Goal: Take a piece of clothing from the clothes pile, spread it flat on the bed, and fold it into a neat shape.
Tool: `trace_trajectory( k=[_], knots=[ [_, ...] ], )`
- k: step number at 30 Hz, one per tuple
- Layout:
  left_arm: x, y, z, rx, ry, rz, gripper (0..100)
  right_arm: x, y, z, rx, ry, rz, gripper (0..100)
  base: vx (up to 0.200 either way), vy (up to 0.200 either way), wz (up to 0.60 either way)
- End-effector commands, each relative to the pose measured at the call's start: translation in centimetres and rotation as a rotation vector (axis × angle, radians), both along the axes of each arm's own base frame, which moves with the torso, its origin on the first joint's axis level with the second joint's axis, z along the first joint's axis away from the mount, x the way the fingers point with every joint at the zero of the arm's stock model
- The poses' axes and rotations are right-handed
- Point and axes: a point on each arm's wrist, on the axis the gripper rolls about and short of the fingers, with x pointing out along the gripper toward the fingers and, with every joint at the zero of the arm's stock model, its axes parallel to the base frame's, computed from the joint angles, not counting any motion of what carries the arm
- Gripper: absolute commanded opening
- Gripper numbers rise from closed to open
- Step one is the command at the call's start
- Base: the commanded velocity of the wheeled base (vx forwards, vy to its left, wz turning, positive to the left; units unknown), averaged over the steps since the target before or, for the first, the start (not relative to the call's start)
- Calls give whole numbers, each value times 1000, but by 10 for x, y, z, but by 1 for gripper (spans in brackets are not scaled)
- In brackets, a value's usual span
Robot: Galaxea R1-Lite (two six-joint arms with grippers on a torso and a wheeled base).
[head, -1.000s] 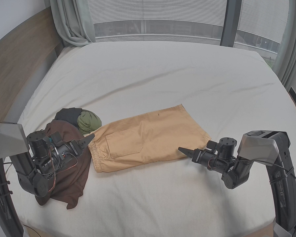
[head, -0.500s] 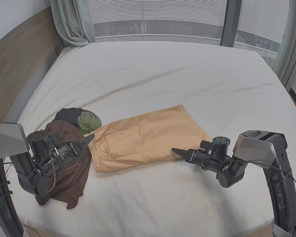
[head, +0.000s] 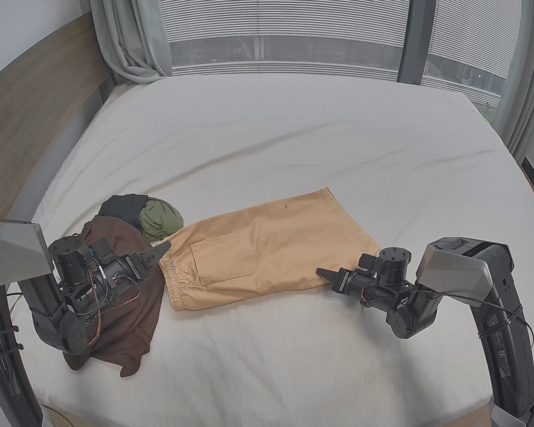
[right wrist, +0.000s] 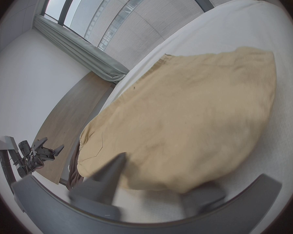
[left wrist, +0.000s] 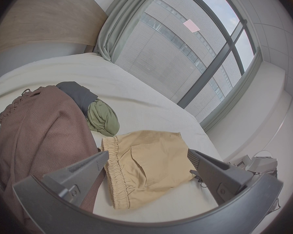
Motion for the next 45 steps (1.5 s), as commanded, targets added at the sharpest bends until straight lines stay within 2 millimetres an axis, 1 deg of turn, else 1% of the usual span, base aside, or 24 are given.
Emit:
trace_trajectory(
  k=[1, 8, 9, 11, 14, 17, 18, 23, 29, 32, 45],
  knots=[
    [0, 0, 0, 0, 2, 0, 100, -1, -1, -2, -1, 5, 1, 0, 0, 0, 0],
    [1, 1, -2, -2, 7, 4, 100, -12, -4, -1, -18, 24, 6, 0, 0, 0, 0],
    [1, 2, -3, -1, 8, 6, 100, -16, -5, 2, -21, 28, 6, 0, 0, 0, 0],
    [0, 2, -3, -1, 10, 6, 100, -19, -7, 4, -28, 29, 7, 0, 0, 0, 0],
    [0, 1, -2, -2, 7, 4, 100, -25, -12, 11, -47, 19, 8, 0, 0, 0, 0],
    [0, 1, -2, -2, 7, 4, 100, -27, -12, 12, -50, 20, 9, 0, 0, 0, 0],
    [0, 1, -1, -2, 4, 4, 100, -34, -15, 16, -73, 25, 14, 0, 0, 0, 0],
    [0, 2, 0, -2, 1, 6, 100, -43, -19, 11, -102, 43, 20, 0, 0, 0, 0],
    [-1, 0, -1, 0, 5, 0, 100, -52, -28, 17, -118, 60, 10, 0, 0, 0, 0],
    [0, 0, -1, 0, 3, 1, 100, -60, -32, 19, -126, 80, 7, 0, 0, 0, 0],
    [-1, -1, 0, -1, 0, -2, 100, -85, -44, 20, -183, 113, 5, 0, 0, 0, 0]
  ],
)
